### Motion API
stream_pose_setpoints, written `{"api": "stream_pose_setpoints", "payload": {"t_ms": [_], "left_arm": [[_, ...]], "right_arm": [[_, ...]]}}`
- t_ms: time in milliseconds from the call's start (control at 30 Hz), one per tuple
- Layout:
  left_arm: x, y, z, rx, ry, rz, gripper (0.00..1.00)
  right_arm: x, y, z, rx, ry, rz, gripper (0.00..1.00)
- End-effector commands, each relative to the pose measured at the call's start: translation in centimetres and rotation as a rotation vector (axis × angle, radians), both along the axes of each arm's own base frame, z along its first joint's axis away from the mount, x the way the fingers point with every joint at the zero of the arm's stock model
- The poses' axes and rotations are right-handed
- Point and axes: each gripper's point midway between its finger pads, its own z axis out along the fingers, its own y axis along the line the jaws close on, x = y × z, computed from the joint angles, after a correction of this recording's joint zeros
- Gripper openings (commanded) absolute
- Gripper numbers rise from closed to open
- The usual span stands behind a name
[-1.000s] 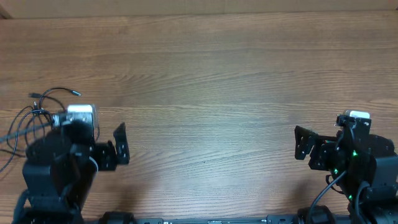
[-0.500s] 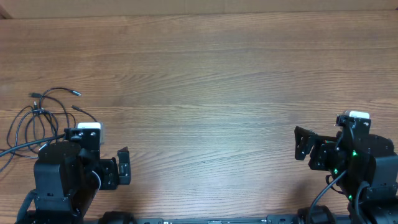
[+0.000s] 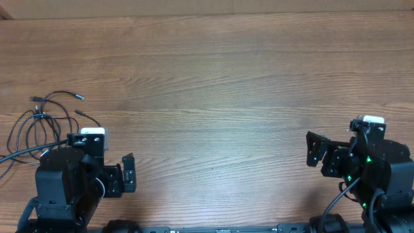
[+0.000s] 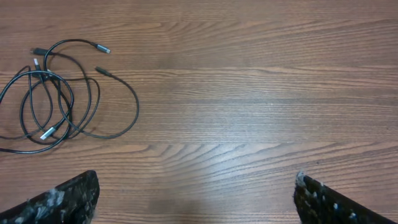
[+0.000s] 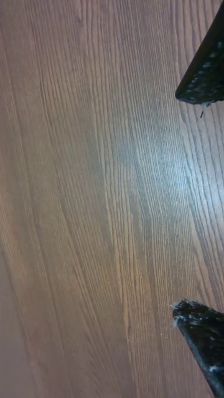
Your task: Untangle cables
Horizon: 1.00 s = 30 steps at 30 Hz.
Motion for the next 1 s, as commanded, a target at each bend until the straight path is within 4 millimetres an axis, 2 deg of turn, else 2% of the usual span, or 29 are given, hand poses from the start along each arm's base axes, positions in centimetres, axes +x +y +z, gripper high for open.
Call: {"api": "stream_pose_setpoints", "payload": {"t_ms": [0, 200, 400, 700, 967], "left_arm": [[0.0, 0.2, -0.3, 0.018, 0.006, 0.0, 1.0], [0.0, 0.2, -0.3, 0.018, 0.006, 0.0, 1.0], [0.0, 0.2, -0.3, 0.018, 0.006, 0.0, 1.0], [0.0, 0.2, -0.3, 0.018, 0.006, 0.0, 0.99], [0.0, 0.2, -0.3, 0.017, 0.006, -0.001, 1.0]], "right_arm": [[-0.2, -0.2, 0.1, -0.003, -0.011, -0.007, 1.0], [-1.0, -0.3, 1.4, 0.007, -0.094, -0.007, 1.0], [-1.4, -0.3, 2.3, 0.027, -0.259, -0.008, 1.0], [-1.2, -0.3, 1.2, 0.055, -0.494, -0.008, 1.0], [-0.6, -0.2, -0.2, 0.072, -0.634, -0.009, 1.0]]}}
